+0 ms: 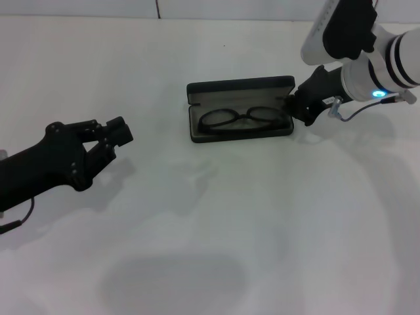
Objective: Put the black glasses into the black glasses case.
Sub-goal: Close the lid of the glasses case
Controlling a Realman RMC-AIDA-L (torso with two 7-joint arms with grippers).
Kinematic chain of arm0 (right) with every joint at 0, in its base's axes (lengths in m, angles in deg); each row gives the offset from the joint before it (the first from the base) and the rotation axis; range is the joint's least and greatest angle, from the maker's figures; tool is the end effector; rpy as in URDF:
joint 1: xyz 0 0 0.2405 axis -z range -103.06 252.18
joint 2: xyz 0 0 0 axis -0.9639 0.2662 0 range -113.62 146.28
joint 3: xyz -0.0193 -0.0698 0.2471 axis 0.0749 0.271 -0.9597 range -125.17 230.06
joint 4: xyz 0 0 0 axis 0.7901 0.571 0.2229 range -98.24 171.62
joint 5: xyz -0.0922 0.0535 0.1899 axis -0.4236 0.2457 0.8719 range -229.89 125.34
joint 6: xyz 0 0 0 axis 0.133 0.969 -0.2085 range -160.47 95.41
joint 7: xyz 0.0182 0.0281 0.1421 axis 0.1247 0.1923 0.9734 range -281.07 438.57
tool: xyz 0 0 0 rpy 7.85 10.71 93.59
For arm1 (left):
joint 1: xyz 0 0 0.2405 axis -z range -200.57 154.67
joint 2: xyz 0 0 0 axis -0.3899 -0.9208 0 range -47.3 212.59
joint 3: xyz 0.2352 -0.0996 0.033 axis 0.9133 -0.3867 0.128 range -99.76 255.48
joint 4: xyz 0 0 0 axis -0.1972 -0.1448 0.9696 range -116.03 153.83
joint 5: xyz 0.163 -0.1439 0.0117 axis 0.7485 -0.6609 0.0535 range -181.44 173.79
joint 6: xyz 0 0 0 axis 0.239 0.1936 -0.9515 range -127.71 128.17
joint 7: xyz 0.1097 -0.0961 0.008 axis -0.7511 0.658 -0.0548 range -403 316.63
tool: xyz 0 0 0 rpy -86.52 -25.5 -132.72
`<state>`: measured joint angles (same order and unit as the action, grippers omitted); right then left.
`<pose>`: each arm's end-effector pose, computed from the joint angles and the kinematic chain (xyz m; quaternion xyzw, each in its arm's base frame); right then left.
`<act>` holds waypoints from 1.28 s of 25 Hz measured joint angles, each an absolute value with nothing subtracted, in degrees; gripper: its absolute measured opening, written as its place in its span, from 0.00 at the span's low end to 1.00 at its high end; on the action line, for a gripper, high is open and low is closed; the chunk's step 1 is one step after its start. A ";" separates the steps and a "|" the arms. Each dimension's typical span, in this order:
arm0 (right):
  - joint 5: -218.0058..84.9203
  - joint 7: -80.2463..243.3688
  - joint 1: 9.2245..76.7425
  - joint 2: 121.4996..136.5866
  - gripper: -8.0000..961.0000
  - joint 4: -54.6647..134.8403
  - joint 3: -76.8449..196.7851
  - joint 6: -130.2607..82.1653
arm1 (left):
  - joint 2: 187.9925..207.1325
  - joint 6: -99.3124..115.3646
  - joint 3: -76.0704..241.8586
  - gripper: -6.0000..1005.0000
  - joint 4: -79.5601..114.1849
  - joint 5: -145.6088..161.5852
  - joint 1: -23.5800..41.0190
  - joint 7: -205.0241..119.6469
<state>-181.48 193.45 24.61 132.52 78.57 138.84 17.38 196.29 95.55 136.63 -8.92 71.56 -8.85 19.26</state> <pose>0.1651 0.4463 -0.0651 -0.9649 0.0971 -0.0883 0.2273 -0.3086 0.2654 0.0221 -0.8692 -0.1986 -0.4038 0.2052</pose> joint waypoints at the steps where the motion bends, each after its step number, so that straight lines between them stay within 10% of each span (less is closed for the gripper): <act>1: -181.47 193.45 24.67 132.52 0.11 78.73 138.92 17.22 | 196.29 95.33 136.60 0.15 -8.87 71.56 -8.61 19.40; 32: -153.72 188.21 68.16 131.70 0.11 117.70 118.64 44.35 | 198.32 76.57 135.43 0.16 -9.52 82.52 18.88 27.39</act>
